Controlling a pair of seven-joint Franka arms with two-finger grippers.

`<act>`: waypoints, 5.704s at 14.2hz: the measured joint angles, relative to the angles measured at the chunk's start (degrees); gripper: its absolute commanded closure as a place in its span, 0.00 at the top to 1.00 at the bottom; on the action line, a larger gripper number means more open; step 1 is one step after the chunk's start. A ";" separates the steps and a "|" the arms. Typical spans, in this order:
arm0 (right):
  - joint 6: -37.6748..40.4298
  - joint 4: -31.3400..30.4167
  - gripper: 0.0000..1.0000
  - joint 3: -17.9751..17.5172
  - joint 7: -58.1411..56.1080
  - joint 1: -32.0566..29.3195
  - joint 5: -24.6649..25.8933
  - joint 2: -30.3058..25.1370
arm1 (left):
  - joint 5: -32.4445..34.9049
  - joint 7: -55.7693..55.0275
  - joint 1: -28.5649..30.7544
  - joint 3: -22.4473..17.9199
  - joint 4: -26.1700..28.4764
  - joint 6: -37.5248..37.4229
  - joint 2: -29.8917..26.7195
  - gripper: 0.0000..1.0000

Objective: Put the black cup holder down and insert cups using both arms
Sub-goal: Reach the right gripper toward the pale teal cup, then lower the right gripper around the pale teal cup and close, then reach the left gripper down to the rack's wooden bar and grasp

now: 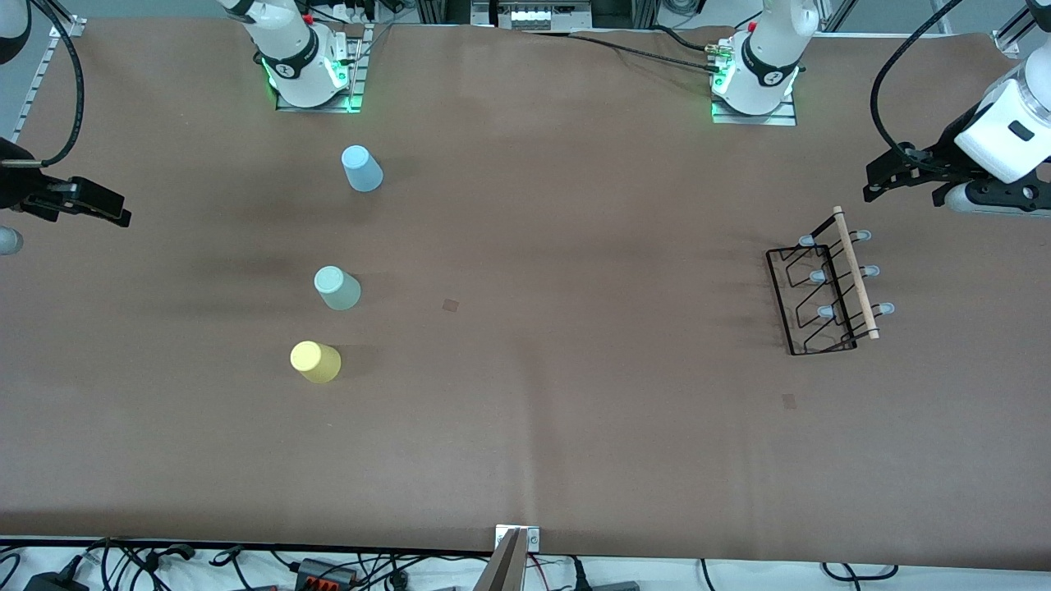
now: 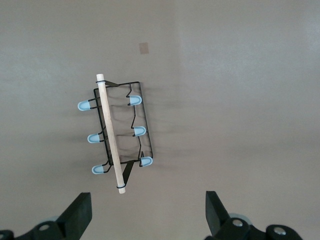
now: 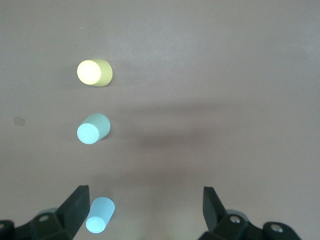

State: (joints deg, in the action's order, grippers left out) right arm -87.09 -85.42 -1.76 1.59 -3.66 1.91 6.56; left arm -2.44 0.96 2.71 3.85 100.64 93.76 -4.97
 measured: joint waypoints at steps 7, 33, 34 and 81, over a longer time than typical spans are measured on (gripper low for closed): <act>3.18 -0.08 1.00 -0.32 -0.05 0.10 -0.22 1.54 | 0.00 0.00 0.00 0.00 -0.02 0.00 0.00 1.00; -47.27 -33.56 1.00 -1.14 17.53 13.46 -0.22 9.65 | 0.00 0.00 0.00 0.00 -0.06 0.00 0.00 1.00; -47.27 -33.56 1.00 -1.11 17.55 13.46 -0.22 9.66 | 0.00 0.00 0.00 0.00 -0.06 0.00 0.00 1.00; -47.27 -33.66 1.00 -0.98 17.59 13.81 -0.22 11.84 | 6.74 -2.22 5.80 -0.49 25.69 31.61 9.82 0.02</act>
State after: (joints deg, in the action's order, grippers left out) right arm -134.36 -119.08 -2.75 19.17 10.15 1.69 18.40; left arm 4.31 -1.26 8.51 3.36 126.33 125.36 4.84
